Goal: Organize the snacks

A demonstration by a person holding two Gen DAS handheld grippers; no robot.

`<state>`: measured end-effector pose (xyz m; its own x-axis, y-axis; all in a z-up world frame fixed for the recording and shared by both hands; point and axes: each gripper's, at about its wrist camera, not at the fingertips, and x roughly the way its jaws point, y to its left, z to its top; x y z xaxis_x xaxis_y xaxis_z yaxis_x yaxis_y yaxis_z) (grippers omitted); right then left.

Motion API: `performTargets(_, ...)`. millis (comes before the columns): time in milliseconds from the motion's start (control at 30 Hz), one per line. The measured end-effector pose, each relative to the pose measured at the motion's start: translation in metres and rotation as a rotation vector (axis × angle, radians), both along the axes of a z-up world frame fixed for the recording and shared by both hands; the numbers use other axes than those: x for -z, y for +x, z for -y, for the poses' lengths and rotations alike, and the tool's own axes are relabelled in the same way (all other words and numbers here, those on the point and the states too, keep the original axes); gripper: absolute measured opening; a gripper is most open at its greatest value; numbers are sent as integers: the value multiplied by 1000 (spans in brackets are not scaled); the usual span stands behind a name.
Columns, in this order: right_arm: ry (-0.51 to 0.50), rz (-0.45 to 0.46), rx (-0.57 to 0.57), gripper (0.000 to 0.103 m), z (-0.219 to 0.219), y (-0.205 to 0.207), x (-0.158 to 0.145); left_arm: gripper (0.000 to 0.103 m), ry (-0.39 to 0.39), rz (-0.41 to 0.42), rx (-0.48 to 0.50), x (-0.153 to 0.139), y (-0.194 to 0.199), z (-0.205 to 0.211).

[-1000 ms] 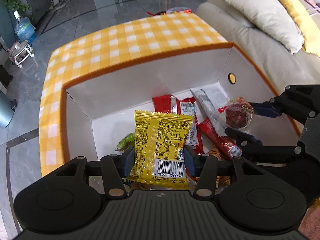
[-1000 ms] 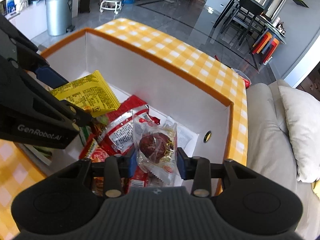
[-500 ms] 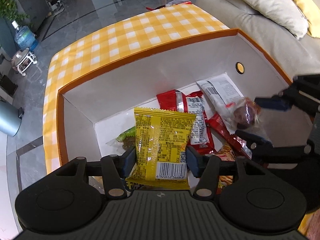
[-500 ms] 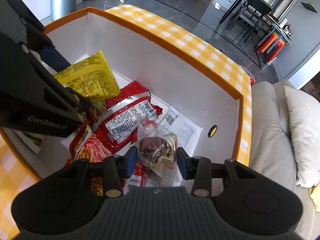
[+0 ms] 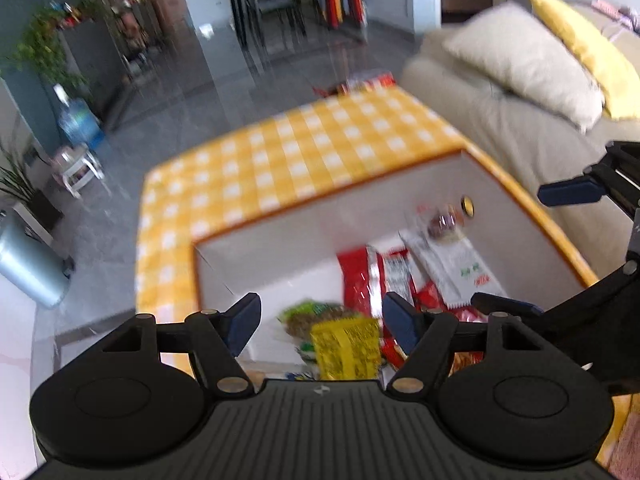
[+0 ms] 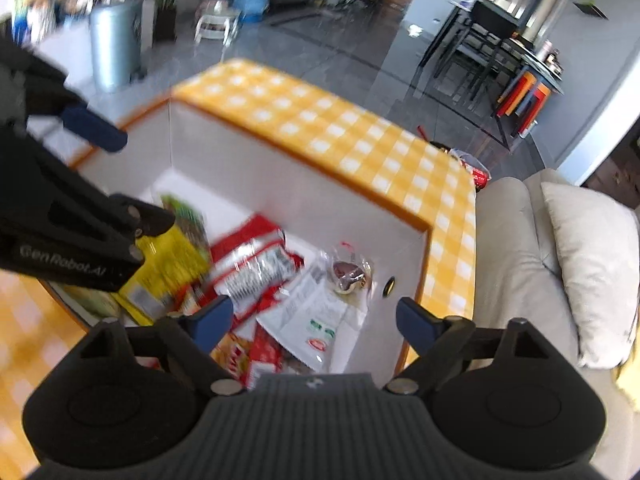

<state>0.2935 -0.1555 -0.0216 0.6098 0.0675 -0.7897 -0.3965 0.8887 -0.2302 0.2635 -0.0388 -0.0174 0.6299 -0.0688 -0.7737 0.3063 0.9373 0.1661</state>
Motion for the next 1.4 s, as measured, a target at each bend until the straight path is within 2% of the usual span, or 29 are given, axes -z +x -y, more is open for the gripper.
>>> performTargets(100, 83, 47, 33, 95, 4, -9, -27, 82, -12, 78, -18, -21, -14, -4)
performTargets(200, 132, 106, 47, 98, 6, -23, -55, 82, -68, 133, -41, -42, -28, -14)
performTargets(300, 191, 161, 68, 99, 11, -40, -77, 84, -87, 219, -84, -62, -46, -23)
performTargets(367, 243, 178, 85, 99, 16, -53, -89, 90, -82, 287, -108, -72, -57, -28)
performTargets(500, 319, 238, 111, 99, 22, -87, -105, 93, -30, 416, -174, -83, -86, -32)
performTargets(600, 383, 274, 125, 99, 26, -114, -111, 94, -11, 460, -217, -83, -107, -30)
performTargets(700, 437, 281, 143, 99, 30, -140, -112, 94, -35, 462, -234, -80, -126, -27)
performTargets(867, 451, 317, 207, 99, 31, -176, -103, 94, -90, 428, -255, -66, -150, -27)
performTargets(967, 441, 330, 234, 99, 27, -191, -92, 95, -104, 383, -284, -55, -161, -31)
performTargets(1067, 385, 348, 237, 99, 21, -203, -81, 95, -96, 318, -316, -41, -160, -36)
performTargets(1167, 354, 313, 213, 99, 18, -209, -67, 95, -72, 255, -341, -28, -159, -39)
performTargets(1400, 317, 223, 240, 99, 19, -199, -36, 95, -36, 200, -331, -10, -163, -34)
